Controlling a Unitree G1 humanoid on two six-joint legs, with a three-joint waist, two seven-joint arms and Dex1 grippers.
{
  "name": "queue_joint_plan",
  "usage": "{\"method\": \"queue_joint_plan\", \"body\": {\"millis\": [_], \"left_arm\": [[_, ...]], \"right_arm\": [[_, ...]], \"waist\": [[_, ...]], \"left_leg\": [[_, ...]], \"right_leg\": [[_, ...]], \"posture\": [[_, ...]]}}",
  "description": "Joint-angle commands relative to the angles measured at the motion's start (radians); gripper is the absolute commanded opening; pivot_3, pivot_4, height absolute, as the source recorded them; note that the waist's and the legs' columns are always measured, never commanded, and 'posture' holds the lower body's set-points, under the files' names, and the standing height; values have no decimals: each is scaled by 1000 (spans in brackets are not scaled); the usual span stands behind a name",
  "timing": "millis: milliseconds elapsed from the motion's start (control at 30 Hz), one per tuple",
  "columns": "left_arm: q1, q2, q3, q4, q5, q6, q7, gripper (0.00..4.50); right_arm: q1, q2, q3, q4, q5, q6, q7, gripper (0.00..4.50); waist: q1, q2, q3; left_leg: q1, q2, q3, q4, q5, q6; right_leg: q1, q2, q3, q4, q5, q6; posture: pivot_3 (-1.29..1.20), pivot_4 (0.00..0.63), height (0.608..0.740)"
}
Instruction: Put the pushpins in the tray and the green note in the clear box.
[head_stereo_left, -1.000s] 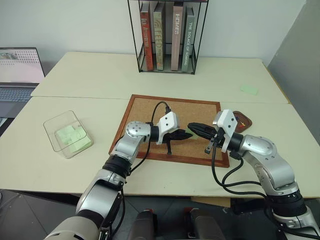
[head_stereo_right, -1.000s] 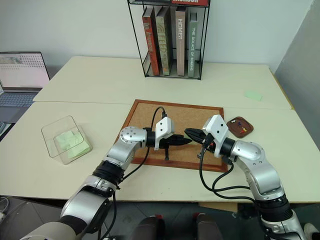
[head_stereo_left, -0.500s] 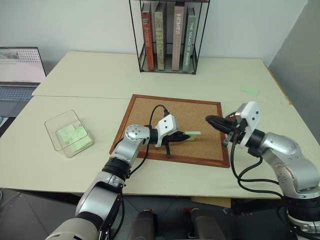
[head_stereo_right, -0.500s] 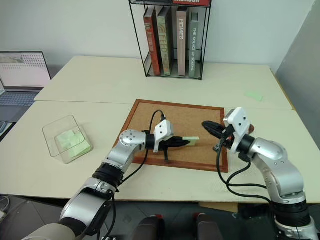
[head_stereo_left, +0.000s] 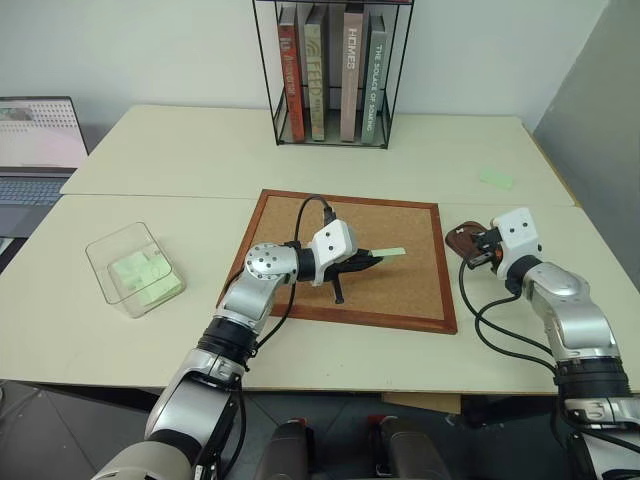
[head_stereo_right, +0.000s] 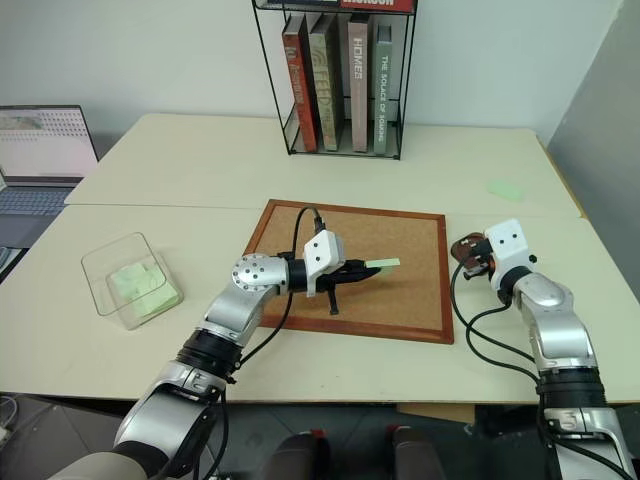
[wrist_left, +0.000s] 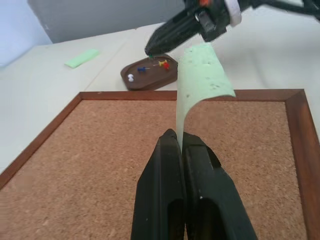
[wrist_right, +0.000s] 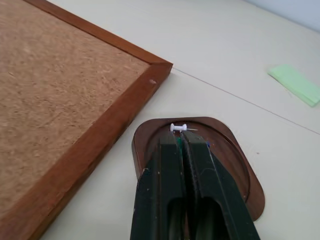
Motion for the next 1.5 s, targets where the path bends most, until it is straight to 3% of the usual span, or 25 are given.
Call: {"method": "queue_joint_plan", "body": {"millis": [33, 233, 633, 1067, 1167, 1267, 1500], "left_arm": [[-4, 7, 14, -49, -1, -12, 21, 0], [9, 15, 11, -70, -7, 3, 28, 0], [14, 17, 11, -77, -8, 12, 36, 0], [-8, 58, 104, -224, -30, 136, 149, 0], [2, 117, 179, -303, -55, 253, 187, 0], [25, 199, 256, -352, -66, 356, 219, 0], [97, 376, 411, -442, -103, 620, 273, 0]], "right_arm": [[-52, 11, -1, 95, -39, -78, -38, 459], [-92, 10, -2, 179, -69, -122, -62, 1723], [-95, 6, -25, 152, -70, -125, -95, 4401], [-38, 73, -108, -88, 78, -157, -41, 4458], [-35, 89, -96, -158, 126, -158, 10, 4458], [-11, 98, -28, -290, 222, -138, 167, 4458], [-4, 49, 155, -537, 355, 67, 393, 4458]], "waist": [[0, 0, 0], [0, 0, 0], [0, 0, 0], [0, 0, 0], [-3, 0, 0], [-6, 1, 0], [-21, 0, 1]], "left_leg": [[0, 0, 0, 0, 0, 0], [0, 0, 1, 0, 0, 0], [0, 0, 0, 0, 0, 0], [0, 0, -1, 0, 0, 0], [0, 0, 0, 0, 0, 0], [0, 1, 0, 0, 0, 0], [1, 3, -3, 0, 0, 0]], "right_leg": [[0, 0, 0, 0, 0, 0], [0, -1, 0, -1, 0, 0], [0, 0, 1, 0, 0, 0], [0, 0, 0, 0, 0, 0], [0, -1, 0, 0, 0, 0], [0, 0, 0, 1, 0, 0], [0, -2, -2, 1, 0, 0]], "posture": [[0, 150, 740], [0, 150, 740], [0, 150, 740], [0, 150, 740], [0, 150, 740], [0, 150, 740], [0, 150, 740]]}}
